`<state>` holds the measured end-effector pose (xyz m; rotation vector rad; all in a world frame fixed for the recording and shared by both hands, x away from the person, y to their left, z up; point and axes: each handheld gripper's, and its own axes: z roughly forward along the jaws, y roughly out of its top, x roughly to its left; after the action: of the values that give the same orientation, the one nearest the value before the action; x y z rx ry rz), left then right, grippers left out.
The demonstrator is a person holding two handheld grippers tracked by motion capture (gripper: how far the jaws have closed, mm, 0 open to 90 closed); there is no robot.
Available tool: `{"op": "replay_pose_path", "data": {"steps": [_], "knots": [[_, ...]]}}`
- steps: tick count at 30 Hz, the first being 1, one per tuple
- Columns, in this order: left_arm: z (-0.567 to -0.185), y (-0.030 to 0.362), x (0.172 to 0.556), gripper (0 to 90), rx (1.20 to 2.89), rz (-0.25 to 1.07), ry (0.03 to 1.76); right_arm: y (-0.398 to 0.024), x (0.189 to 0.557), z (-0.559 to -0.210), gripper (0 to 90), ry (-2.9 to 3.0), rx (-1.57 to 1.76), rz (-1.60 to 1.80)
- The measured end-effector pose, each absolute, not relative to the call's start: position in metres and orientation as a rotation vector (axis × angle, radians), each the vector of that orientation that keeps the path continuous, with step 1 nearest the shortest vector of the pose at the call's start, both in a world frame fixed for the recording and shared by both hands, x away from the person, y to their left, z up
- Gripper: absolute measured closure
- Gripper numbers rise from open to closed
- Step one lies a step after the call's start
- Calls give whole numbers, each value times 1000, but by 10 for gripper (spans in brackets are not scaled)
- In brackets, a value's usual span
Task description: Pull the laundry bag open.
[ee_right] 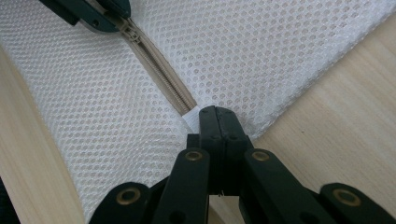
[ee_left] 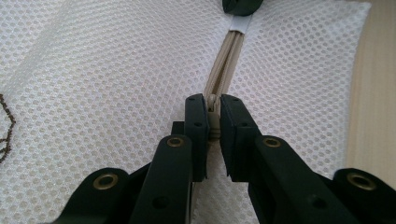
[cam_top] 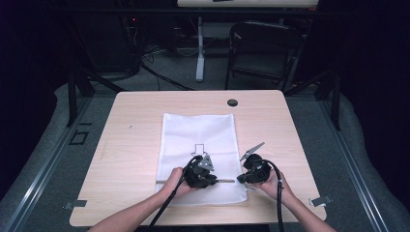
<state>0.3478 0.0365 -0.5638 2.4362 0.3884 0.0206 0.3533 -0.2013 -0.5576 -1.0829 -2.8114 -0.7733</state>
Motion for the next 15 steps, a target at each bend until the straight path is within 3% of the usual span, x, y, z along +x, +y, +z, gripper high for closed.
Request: {"op": "replay_pose_path", "data": {"steps": [15], "knots": [[-563, 37, 346, 822, 2447, 34, 385, -201, 354, -558, 900, -2805, -1081, -775]]}}
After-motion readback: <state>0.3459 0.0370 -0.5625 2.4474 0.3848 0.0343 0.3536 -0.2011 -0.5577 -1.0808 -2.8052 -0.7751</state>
